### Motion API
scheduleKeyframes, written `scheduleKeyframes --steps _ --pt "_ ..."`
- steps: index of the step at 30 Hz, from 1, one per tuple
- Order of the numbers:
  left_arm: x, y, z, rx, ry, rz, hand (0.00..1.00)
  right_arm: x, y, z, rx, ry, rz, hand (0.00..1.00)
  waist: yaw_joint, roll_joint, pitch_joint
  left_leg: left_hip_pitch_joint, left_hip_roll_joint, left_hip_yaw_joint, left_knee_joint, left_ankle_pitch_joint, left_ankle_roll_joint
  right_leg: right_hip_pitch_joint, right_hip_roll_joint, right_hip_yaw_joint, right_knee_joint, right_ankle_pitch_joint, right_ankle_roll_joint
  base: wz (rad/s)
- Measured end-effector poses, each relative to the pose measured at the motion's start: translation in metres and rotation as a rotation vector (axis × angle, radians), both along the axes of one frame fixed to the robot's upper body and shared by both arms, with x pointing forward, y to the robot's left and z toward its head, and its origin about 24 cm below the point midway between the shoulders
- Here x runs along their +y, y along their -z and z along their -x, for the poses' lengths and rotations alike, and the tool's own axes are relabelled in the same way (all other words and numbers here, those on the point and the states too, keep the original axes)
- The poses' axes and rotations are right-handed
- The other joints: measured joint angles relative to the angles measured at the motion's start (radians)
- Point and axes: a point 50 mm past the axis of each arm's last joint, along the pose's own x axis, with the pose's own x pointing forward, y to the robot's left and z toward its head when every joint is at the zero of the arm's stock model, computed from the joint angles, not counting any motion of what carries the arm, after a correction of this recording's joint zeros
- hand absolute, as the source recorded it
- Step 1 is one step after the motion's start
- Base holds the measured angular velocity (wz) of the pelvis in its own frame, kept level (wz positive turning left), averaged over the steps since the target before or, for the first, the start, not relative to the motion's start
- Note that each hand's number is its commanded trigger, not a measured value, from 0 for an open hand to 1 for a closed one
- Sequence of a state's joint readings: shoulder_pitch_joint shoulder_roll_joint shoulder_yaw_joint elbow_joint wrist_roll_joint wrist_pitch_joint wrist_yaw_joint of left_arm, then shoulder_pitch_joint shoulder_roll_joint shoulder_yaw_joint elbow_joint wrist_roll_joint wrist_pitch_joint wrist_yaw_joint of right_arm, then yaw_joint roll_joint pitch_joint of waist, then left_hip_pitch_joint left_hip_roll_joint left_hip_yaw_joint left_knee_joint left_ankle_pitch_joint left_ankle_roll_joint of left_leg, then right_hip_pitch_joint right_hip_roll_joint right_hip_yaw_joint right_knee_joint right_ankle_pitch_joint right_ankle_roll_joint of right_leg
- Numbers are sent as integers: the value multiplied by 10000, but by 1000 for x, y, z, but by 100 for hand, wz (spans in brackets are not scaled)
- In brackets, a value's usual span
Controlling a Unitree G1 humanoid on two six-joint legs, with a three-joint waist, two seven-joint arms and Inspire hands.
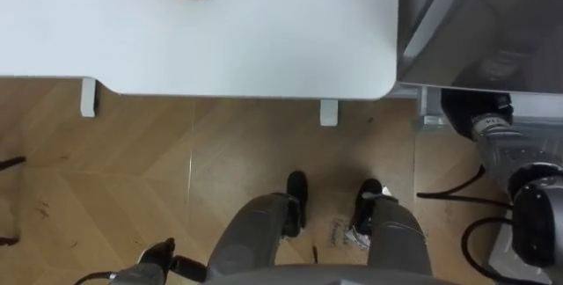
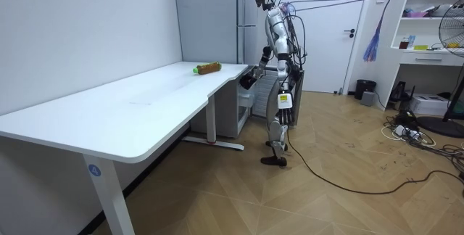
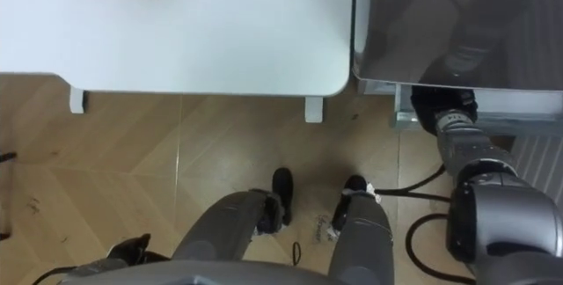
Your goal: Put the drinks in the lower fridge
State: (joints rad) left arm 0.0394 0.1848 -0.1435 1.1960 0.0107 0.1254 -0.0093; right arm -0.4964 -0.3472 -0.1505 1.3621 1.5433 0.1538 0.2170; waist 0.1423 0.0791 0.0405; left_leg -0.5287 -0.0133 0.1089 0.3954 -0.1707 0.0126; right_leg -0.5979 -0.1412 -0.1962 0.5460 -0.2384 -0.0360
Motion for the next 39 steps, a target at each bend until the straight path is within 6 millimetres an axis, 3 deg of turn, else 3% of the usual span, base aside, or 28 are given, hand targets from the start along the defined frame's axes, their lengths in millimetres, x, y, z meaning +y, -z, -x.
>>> scheduleKeyframes --steps 13,25,31,34,36,39 --pt "5 -3 -6 -227 254 -151 0 -6 -4 0 303 -594 540 0 -40 -156 98 -104 1 -28 8 2 3 -61 9 -33 -60 23 4 0" --pt "5 -3 -7 -169 683 -278 0 -12 -10 -5 700 -1056 1275 0 -307 -167 97 -348 -1 -149 175 4 7 -161 2 -185 -64 44 1 3" --pt "7 -4 -9 -320 610 -481 0 -27 -11 3 1036 -674 1440 0 -315 -232 119 -111 -40 -241 197 5 10 144 -59 -305 -46 41 6 4" --pt "13 -6 -11 -442 443 -597 0 -30 -8 9 1164 -624 1471 0 -348 -397 153 139 -8 -239 175 5 10 462 -6 -332 -174 30 22 4" --pt "23 -9 -11 -534 62 -771 0 -33 -4 16 1311 -603 1562 0 -624 -560 124 264 18 -307 171 13 20 754 3 -531 -296 -7 58 26" --pt "32 -13 -15 -822 -183 -1014 0 -39 1 28 1824 -543 1702 0 -714 -757 90 374 51 -309 187 14 24 1018 48 -634 -467 19 87 15"
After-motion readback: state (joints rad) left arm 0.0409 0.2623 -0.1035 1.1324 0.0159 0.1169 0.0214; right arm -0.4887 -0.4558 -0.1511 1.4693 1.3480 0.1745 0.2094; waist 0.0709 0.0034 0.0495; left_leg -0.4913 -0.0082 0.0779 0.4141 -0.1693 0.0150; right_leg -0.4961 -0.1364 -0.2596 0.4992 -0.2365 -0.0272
